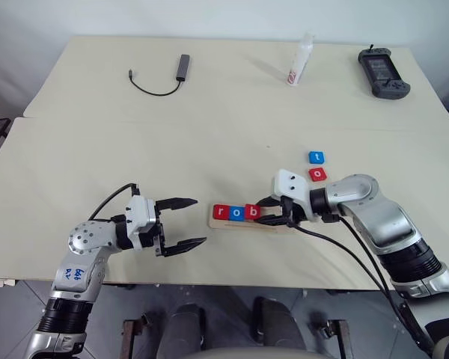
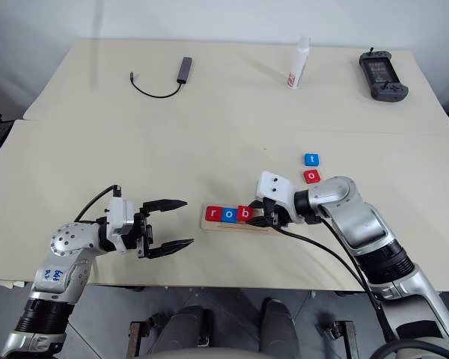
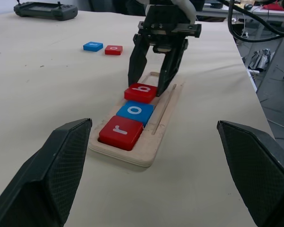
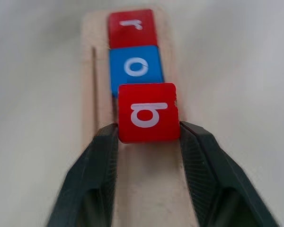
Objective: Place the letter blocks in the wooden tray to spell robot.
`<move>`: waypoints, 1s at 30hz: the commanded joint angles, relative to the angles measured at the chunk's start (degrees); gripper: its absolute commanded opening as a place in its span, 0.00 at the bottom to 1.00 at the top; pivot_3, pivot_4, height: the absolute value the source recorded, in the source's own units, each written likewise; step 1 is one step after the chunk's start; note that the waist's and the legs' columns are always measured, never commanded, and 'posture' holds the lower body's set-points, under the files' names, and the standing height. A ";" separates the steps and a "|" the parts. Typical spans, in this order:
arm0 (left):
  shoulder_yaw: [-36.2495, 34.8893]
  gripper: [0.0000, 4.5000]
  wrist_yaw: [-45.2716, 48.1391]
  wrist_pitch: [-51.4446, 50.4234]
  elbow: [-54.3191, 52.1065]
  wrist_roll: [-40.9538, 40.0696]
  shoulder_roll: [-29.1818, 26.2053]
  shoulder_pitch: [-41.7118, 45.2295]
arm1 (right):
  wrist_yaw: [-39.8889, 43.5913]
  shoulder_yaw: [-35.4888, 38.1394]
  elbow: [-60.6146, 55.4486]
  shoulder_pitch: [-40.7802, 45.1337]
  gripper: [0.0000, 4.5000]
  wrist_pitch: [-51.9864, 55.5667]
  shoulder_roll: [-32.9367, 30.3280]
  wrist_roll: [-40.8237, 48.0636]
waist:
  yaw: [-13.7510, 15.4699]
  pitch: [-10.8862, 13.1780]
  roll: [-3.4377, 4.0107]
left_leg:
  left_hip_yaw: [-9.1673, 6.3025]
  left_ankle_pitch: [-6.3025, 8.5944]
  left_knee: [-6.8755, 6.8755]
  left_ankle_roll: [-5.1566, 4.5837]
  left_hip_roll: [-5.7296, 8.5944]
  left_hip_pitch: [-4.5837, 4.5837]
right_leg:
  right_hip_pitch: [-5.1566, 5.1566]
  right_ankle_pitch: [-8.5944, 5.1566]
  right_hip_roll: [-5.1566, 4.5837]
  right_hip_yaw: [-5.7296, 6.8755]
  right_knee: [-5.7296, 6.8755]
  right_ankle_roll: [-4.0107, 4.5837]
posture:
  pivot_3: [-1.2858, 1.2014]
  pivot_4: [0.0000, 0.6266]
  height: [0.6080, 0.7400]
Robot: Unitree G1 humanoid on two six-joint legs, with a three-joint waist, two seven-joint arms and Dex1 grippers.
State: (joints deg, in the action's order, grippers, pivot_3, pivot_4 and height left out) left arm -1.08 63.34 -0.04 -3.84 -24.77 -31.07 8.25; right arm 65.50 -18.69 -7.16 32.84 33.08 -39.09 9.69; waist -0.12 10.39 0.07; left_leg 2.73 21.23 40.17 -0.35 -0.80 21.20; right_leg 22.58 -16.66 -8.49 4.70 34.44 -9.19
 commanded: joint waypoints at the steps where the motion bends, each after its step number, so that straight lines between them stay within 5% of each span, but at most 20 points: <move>1: -0.33 1.00 -0.34 0.62 -2.37 -0.35 -0.08 -0.30 | 0.27 1.30 -2.26 0.50 0.71 -0.05 -0.66 0.82 | 0.00 0.00 0.00 | 0.00 0.00 0.00 0.00 0.00 0.00 | 0.00 0.00 0.00 0.00 0.00 0.00 | 0.52 0.24 1.00; 3: -0.03 1.00 -0.25 0.63 -2.69 -0.35 0.02 -0.53 | 0.28 2.94 -2.72 0.25 0.86 -1.00 -1.31 1.33 | 0.00 0.00 0.00 | 0.00 0.00 0.00 0.00 0.00 0.00 | 0.00 0.00 0.00 0.00 0.00 0.00 | 0.52 0.24 1.00; 12: -0.02 1.00 -0.28 0.63 -2.33 -0.22 0.02 -0.09 | 0.66 13.24 -7.05 -6.54 0.86 -2.77 -5.23 7.44 | 0.10 0.00 0.00 | 0.00 0.00 -0.03 -0.01 0.00 0.00 | -0.01 0.00 0.00 0.00 -0.01 0.00 | 0.52 0.24 1.00; 20: -3.59 1.00 -3.12 -0.40 0.15 -1.57 0.31 -0.27 | -7.33 33.23 -10.01 -24.76 0.86 -13.42 -0.94 13.85 | 0.48 0.00 -0.01 | 0.03 0.01 -0.06 -0.01 0.01 -0.03 | -0.03 0.00 0.00 -0.02 -0.04 0.00 | 0.52 0.24 1.00; 23: -5.18 1.00 -3.45 -0.83 1.65 -1.44 -0.86 -0.13 | -9.50 43.15 -11.28 -32.99 0.99 -15.50 0.82 16.70 | 0.63 -0.01 0.00 | 0.05 0.00 -0.06 -0.01 0.00 -0.05 | -0.02 0.00 0.00 -0.03 0.00 0.00 | 0.52 0.24 1.00; 30: -6.34 1.00 -2.80 -0.86 4.30 -1.35 -1.91 1.72 | -9.33 52.53 -10.41 -46.30 0.99 -24.70 1.77 16.04 | 1.28 -0.01 0.01 | 0.15 0.01 -0.07 -0.03 0.01 -0.15 | -0.06 0.00 0.01 -0.11 0.00 0.00 | 0.52 0.24 1.00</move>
State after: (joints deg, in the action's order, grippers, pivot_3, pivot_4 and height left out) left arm -6.64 60.17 -1.28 1.00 -25.43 -32.54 9.10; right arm 56.42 31.58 -16.54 -12.97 11.15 -38.04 25.18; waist 1.16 10.38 0.08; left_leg 2.88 21.25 40.09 -0.38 -0.81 21.05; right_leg 22.52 -16.66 -8.47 4.58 34.44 -9.19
